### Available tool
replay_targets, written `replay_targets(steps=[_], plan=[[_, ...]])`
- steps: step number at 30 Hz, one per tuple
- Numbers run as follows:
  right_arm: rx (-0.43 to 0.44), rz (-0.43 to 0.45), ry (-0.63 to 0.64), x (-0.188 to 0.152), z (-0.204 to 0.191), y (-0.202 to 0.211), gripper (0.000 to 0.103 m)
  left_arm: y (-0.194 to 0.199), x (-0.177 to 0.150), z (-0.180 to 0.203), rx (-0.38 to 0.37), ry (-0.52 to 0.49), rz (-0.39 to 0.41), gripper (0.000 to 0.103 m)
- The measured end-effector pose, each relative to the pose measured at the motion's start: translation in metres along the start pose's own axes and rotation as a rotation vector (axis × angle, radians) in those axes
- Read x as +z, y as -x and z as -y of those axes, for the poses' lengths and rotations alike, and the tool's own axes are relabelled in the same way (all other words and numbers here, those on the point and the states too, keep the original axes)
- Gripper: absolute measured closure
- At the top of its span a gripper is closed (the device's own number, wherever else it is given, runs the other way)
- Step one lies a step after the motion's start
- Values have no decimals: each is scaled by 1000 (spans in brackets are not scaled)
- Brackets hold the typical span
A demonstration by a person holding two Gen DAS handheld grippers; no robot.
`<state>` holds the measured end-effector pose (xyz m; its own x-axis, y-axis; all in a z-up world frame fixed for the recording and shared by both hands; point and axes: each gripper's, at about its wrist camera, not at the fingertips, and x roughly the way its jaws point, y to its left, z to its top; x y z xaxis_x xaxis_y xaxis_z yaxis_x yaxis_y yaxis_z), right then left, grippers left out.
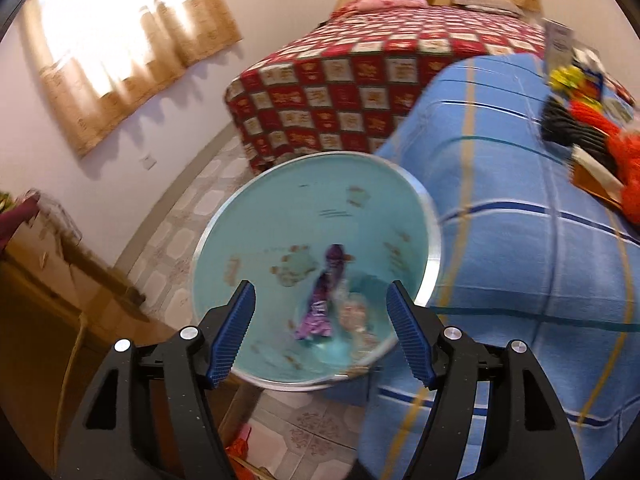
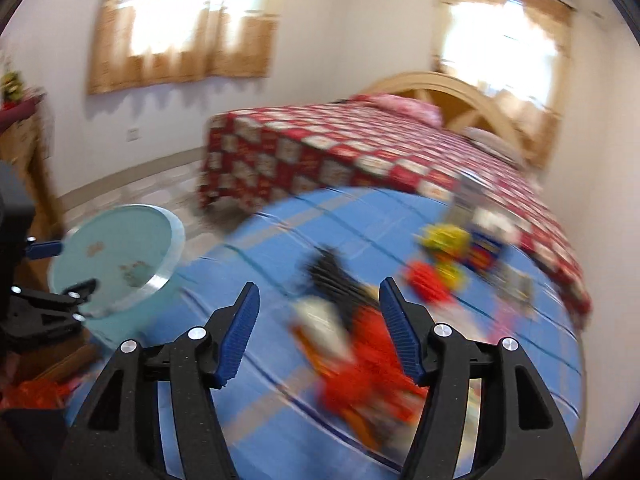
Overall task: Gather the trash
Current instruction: 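Return the left tool to the pile and grasp the red plastic bag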
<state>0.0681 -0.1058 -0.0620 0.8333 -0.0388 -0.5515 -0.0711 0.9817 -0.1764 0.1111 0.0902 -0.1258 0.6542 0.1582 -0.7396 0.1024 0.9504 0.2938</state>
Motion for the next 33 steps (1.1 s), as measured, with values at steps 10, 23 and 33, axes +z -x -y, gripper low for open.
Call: replay_targets(steps=[10, 23, 33], plan=[[-221, -77, -292, -79, 137, 31, 40, 32, 16, 93, -126, -105, 79, 36], [-290, -89, -383, -125, 188, 32, 35, 63, 42, 200, -259, -187, 175, 36], [-245, -85, -405, -132, 187, 27, 34, 51, 44, 228, -328, -228, 123, 90]])
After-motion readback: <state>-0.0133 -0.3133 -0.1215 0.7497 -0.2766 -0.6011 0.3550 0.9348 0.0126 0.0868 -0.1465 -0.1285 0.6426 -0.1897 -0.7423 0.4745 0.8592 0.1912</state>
